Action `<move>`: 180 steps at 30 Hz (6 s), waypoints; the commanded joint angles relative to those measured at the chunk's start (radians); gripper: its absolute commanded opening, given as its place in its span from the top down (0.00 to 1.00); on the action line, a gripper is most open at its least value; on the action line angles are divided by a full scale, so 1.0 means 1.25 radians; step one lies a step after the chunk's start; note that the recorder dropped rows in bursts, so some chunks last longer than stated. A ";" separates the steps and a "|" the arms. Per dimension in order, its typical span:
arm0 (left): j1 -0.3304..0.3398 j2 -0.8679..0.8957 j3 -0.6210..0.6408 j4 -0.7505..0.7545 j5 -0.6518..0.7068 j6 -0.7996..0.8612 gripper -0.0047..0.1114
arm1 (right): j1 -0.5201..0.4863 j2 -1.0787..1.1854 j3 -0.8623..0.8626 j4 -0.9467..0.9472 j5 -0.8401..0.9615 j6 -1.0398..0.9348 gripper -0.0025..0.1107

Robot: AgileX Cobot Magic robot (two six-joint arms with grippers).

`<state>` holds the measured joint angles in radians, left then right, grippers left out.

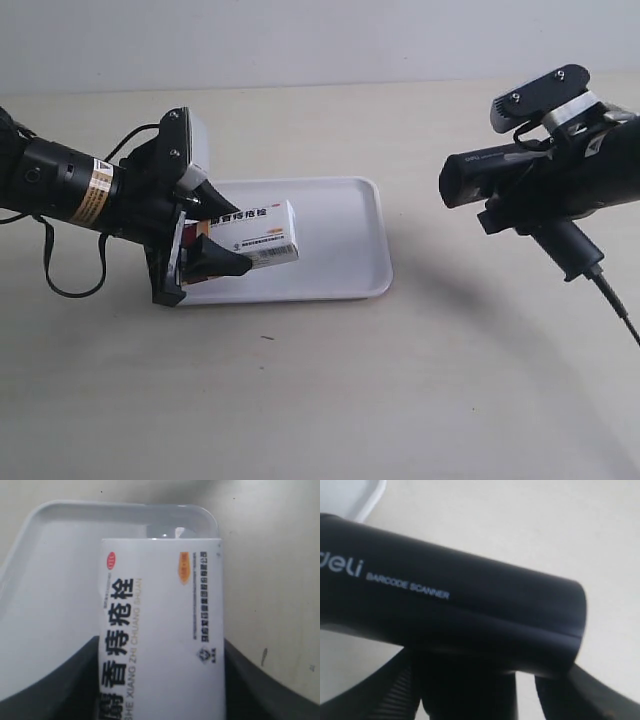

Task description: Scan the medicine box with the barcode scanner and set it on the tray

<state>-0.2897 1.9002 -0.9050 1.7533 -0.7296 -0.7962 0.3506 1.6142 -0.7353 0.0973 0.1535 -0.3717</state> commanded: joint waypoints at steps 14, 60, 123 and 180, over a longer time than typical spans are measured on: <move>0.001 -0.002 -0.015 -0.010 -0.035 0.029 0.96 | 0.064 -0.022 -0.033 -0.024 -0.006 -0.036 0.98; 0.001 0.194 -0.081 -0.272 0.116 0.038 0.05 | 0.036 0.269 -0.121 -0.035 -0.061 0.283 0.46; 0.217 -1.476 0.724 -0.223 0.392 -0.513 0.94 | 0.036 -0.401 -0.049 0.048 -0.013 0.339 0.97; 0.216 -1.520 0.724 -1.392 0.738 0.651 0.94 | 0.036 -0.401 -0.049 0.048 0.007 0.339 0.97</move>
<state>-0.0227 0.0057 -0.0005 0.0203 0.1913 0.0169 0.3941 1.1174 -0.7993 0.1603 0.1677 0.0482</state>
